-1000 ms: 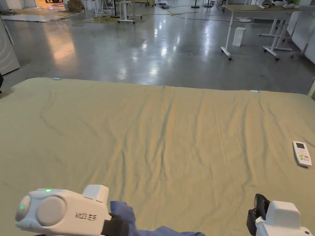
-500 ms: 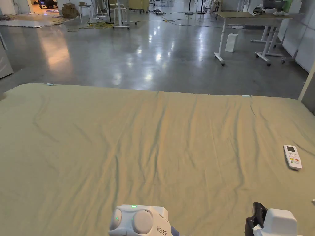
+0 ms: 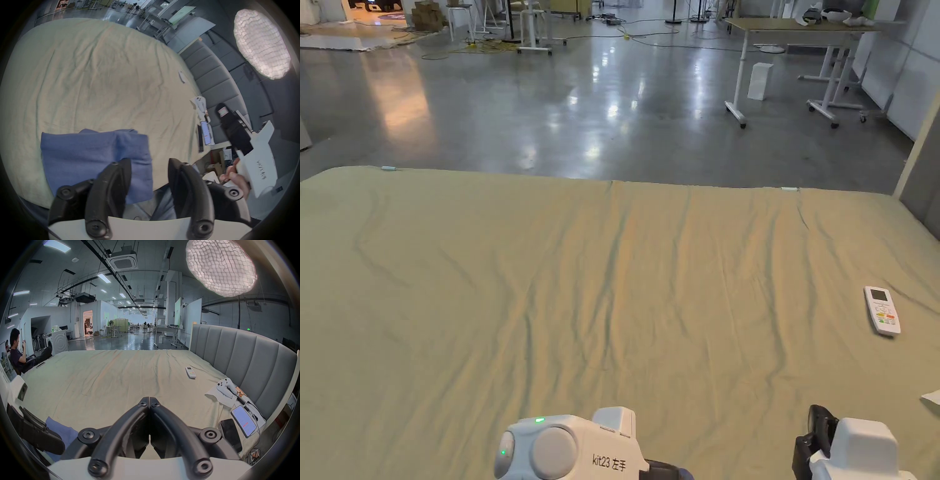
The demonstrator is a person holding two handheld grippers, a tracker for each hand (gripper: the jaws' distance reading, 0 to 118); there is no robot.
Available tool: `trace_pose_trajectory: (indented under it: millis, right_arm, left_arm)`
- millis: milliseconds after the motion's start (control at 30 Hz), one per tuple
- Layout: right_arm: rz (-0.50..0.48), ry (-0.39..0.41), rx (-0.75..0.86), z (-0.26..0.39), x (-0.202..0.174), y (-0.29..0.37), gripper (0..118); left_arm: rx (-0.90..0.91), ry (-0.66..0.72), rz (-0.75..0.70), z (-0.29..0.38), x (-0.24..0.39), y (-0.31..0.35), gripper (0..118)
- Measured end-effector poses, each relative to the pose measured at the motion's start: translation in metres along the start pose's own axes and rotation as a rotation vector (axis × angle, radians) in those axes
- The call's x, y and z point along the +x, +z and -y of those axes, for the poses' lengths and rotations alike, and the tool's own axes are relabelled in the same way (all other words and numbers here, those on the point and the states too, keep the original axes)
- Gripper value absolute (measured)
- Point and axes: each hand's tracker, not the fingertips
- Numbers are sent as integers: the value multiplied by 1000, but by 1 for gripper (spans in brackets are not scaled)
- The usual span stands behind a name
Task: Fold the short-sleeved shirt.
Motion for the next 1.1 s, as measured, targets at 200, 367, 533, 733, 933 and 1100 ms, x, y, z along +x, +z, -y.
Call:
trace_pose_trajectory:
  millis: [200, 367, 533, 733, 933, 1100]
  right_arm:
    - [-3, 5, 0, -2, -1, 1, 0]
    - [1, 5, -2, -1, -1, 0, 0]
    - [-1, 9, -7, -1, -2, 0, 0]
    - [-4, 8, 5, -2, -5, -2, 0]
    - [-14, 7, 63, -20, -16, -3, 0]
    - [-8, -2, 149, -42, -24, -2, 0]
  left_arm:
    - [-31, -43, -67, 8, 0, -36, 14]
    - [-60, -38, -95, 18, -4, -78, 11]
    - [-52, -23, -124, 27, -13, -99, 8]
    - [18, -95, -109, 28, -8, -75, 8]
    - [294, -222, -94, 12, 9, -4, 8]
    - [607, -396, -351, 4, 8, 48, 7]
